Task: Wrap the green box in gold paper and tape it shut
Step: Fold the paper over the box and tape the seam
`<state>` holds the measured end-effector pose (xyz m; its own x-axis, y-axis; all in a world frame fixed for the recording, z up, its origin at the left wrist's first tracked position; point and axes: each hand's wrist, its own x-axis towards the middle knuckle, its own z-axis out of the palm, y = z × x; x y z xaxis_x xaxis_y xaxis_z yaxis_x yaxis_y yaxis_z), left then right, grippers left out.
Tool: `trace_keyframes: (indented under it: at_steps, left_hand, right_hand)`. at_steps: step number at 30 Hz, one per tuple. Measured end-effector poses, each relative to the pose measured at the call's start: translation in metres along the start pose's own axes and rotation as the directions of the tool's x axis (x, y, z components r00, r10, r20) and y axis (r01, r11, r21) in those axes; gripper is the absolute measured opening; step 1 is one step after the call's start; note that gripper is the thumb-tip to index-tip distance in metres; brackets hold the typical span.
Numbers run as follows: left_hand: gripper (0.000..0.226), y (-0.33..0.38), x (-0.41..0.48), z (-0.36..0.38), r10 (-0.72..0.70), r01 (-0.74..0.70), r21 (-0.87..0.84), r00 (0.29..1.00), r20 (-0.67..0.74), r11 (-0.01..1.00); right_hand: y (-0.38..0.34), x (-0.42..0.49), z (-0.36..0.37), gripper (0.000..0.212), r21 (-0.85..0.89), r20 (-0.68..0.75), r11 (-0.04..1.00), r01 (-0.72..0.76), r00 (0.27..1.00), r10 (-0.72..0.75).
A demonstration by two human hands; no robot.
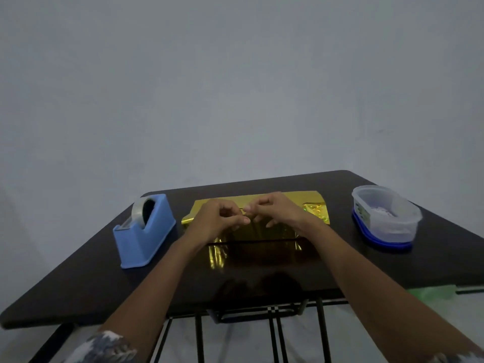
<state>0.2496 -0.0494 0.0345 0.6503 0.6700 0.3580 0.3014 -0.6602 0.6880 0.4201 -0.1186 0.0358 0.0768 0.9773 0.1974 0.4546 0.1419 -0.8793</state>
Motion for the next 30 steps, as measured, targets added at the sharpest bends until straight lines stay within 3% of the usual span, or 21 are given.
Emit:
trace_keyframes:
  at_steps: [3,9,14,18,21,23,26,30]
  left_hand:
    - [0.014,0.003,0.003,0.001,-0.006,0.006,-0.005,1.000,0.020,1.000]
    - [0.015,0.007,0.006,-0.006,-0.157,0.158,-0.042,0.987,0.019,0.987]
    - [0.013,0.005,0.007,-0.007,-0.215,0.205,-0.085,0.969,-0.124,0.975]
    - [0.019,-0.003,0.007,-0.004,-0.202,0.205,-0.009,0.954,-0.222,0.979]
    - [0.028,-0.014,0.005,-0.013,-0.278,0.331,0.139,0.912,-0.302,0.933]
    - [0.027,-0.019,0.001,-0.022,-0.297,0.329,0.045,0.895,-0.332,0.943]
    - [0.026,-0.007,-0.004,-0.024,-0.272,0.198,-0.257,0.916,-0.295,0.946]
    - [0.030,0.007,0.003,-0.012,-0.278,0.219,-0.389,0.956,-0.099,0.895]
  right_hand:
    - [0.004,-0.001,-0.005,0.007,0.035,-0.011,0.998,0.049,0.999,-0.049]
    - [0.008,0.003,0.005,0.011,0.052,-0.161,0.985,0.164,0.975,-0.154]
    - [0.004,0.012,0.013,0.011,0.042,-0.226,0.986,0.164,0.962,-0.151]
    - [0.003,0.017,0.021,0.010,-0.006,-0.286,0.989,0.145,0.948,-0.141]
    - [0.005,0.017,0.016,0.006,0.018,-0.366,0.991,0.131,0.923,-0.115]
    - [0.005,0.015,0.009,0.005,0.003,-0.379,0.992,0.127,0.918,-0.116]
    - [0.001,0.009,0.005,0.013,0.094,-0.328,0.983,0.159,0.937,-0.120]
    - [-0.003,0.006,0.011,0.017,0.199,-0.289,0.967,0.158,0.952,-0.096]
